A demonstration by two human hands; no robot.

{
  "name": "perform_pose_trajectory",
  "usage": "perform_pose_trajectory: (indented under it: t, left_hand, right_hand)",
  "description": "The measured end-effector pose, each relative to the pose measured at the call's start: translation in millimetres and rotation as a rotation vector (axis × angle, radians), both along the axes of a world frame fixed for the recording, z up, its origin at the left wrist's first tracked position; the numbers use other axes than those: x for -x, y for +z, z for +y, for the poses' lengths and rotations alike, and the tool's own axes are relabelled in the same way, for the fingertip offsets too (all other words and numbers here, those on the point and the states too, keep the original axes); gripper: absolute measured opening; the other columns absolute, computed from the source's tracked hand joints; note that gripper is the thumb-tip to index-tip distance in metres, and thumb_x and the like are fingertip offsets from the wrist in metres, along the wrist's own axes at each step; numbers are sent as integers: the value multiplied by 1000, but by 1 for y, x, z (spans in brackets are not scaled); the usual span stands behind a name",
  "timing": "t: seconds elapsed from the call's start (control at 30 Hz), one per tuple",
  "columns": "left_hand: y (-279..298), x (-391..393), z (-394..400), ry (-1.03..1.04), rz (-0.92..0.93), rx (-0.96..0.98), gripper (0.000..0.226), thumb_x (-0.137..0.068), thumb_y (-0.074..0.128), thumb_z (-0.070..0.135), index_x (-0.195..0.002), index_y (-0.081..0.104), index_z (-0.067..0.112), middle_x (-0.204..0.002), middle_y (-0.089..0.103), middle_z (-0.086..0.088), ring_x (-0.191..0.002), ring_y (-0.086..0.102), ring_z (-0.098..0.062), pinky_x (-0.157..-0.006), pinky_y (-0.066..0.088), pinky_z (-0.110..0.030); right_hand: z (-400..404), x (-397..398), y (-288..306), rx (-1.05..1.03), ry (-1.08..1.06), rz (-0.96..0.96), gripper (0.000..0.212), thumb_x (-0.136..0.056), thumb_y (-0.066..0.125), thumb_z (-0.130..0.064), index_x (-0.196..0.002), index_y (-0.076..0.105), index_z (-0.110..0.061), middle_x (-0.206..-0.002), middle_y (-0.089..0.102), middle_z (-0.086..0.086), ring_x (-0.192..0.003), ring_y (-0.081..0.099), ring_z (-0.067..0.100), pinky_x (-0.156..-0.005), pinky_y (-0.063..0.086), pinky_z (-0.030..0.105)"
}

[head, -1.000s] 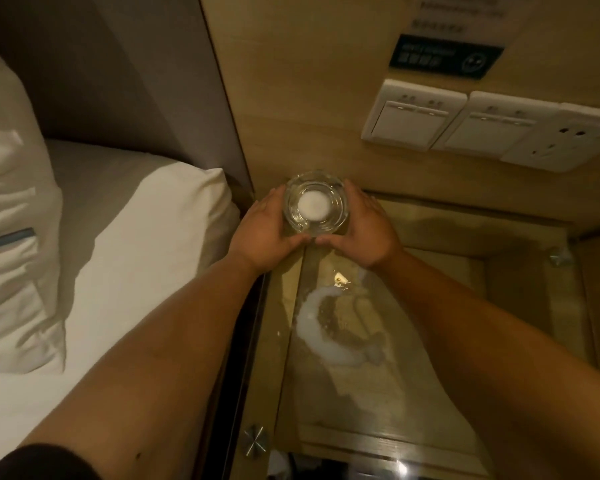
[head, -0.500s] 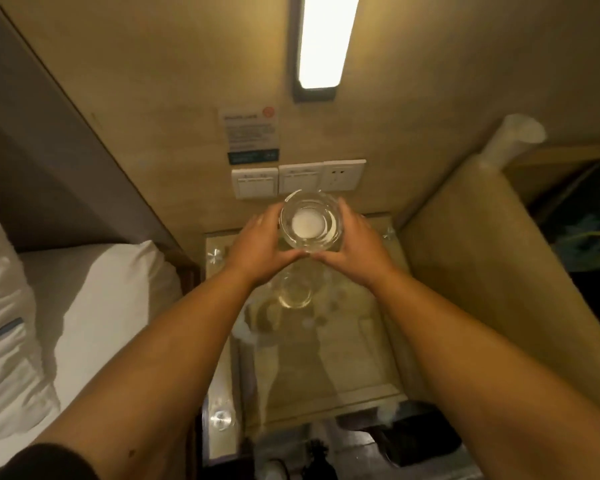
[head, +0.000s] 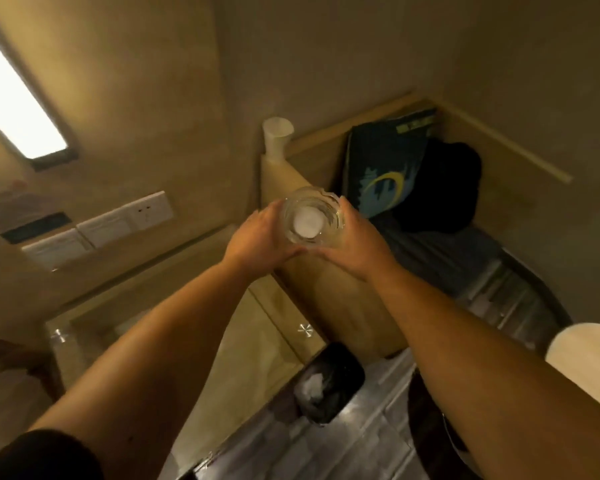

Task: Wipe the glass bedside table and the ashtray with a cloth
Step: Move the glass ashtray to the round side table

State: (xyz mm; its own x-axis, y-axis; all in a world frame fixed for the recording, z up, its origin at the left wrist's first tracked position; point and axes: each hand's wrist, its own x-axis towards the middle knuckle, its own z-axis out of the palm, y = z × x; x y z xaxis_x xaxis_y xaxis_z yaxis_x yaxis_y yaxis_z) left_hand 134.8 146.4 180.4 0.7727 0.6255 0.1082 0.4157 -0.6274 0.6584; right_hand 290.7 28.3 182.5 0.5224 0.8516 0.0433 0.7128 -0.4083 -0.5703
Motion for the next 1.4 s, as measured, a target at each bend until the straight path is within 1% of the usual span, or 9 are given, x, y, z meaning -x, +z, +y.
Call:
perform_pose_trajectory:
  t: [0.07, 0.17, 0.23, 0.37, 0.47, 0.67, 0.83, 1.2, 1.4]
  left_hand:
    - [1, -37, -26, -40, 9, 10, 93, -66, 71, 68, -142, 35, 29, -135, 54, 2, -121, 51, -19, -97, 46, -43]
    - [1, -93, -72, -104, 45, 8, 89, -74, 77, 51, -145, 29, 27, -141, 48, 0, -127, 46, -21, -102, 42, -39]
    - [-1, -130, -107, -185, 20, -12, 84, -74, 76, 51, -141, 32, 29, -136, 52, 1, -122, 49, -21, -99, 44, -39]
    - [-11, -208, -188, -343, -2, 7, 79, -72, 76, 51, -137, 37, 31, -133, 54, 5, -118, 51, -19, -94, 46, -40]
    - [-19, -269, -257, -431, -4, 31, 76, -69, 77, 53, -133, 40, 34, -131, 55, 9, -117, 52, -16, -95, 45, -38]
    - [-49, -380, -398, -593, 16, 84, 74, -69, 78, 55, -130, 40, 38, -125, 56, 14, -112, 54, -11, -89, 50, -41]
    - [-79, -438, -489, -713, 79, 94, 78, -64, 74, 57, -131, 38, 38, -124, 57, 12, -113, 54, -14, -88, 51, -43]
    - [-153, -497, -599, -897, 203, 64, 90, -68, 75, 59, -142, 33, 29, -138, 51, 3, -120, 50, -21, -93, 47, -41]
    - [-200, -512, -617, -928, 230, 88, 88, -64, 69, 69, -137, 32, 38, -135, 51, 11, -115, 51, -14, -91, 49, -37]
  right_hand:
    - [-37, -30, 4, -21, -51, 15, 118, -50, 64, -87, -145, 24, -28, -142, 47, 0, -127, 46, 19, -101, 43, 43]
    - [-98, -72, 9, -62, -88, 25, 105, -59, 69, -73, -143, 27, -26, -139, 49, 3, -125, 47, 23, -100, 43, 43]
    - [-142, -103, 5, -61, -126, 24, 100, -62, 72, -67, -142, 29, -23, -138, 50, 2, -124, 48, 23, -100, 42, 39]
    - [-238, -164, 0, -34, -224, 4, 105, -62, 75, -65, -145, 27, -23, -140, 49, -2, -127, 46, 20, -104, 39, 46]
    - [-317, -206, -6, -8, -314, -15, 103, -69, 78, -54, -147, 24, -16, -146, 43, 4, -130, 40, 23, -108, 33, 40]
    - [-473, -279, -28, 73, -524, -49, 103, -69, 75, -57, -147, 23, -15, -145, 45, 8, -128, 44, 28, -101, 37, 38]
    - [-570, -315, -58, 96, -648, 32, 103, -64, 72, -65, -145, 25, -24, -141, 49, 1, -122, 48, 24, -98, 44, 45]
    - [-680, -335, -139, 102, -850, 156, 102, -69, 75, -58, -148, 18, -25, -146, 42, 2, -129, 42, 24, -104, 39, 41]
    - [-692, -343, -181, 112, -891, 185, 105, -69, 75, -58, -149, 16, -23, -149, 38, 2, -133, 37, 24, -106, 34, 39]
